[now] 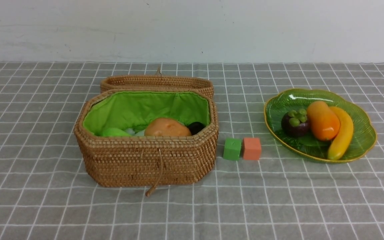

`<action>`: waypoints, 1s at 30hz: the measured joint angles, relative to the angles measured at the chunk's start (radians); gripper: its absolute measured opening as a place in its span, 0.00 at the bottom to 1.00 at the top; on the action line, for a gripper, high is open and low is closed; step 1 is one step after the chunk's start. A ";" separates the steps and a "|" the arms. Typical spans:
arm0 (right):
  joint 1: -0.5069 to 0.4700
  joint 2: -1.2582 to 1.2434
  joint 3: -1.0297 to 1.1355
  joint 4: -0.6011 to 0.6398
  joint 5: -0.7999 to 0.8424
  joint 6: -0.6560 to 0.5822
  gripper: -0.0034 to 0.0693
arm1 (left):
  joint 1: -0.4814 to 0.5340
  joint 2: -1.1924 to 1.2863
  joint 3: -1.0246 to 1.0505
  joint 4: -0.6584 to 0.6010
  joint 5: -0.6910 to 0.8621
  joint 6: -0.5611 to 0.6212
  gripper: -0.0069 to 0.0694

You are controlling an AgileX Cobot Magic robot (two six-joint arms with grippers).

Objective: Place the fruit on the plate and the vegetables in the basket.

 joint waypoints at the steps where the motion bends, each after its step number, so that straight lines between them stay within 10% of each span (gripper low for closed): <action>1: 0.000 0.000 0.000 0.000 0.000 0.000 0.08 | 0.000 0.000 0.000 0.000 0.000 0.000 0.40; 30: 0.000 0.000 0.000 0.001 0.000 0.000 0.12 | -0.030 0.000 0.000 0.000 0.000 0.000 0.40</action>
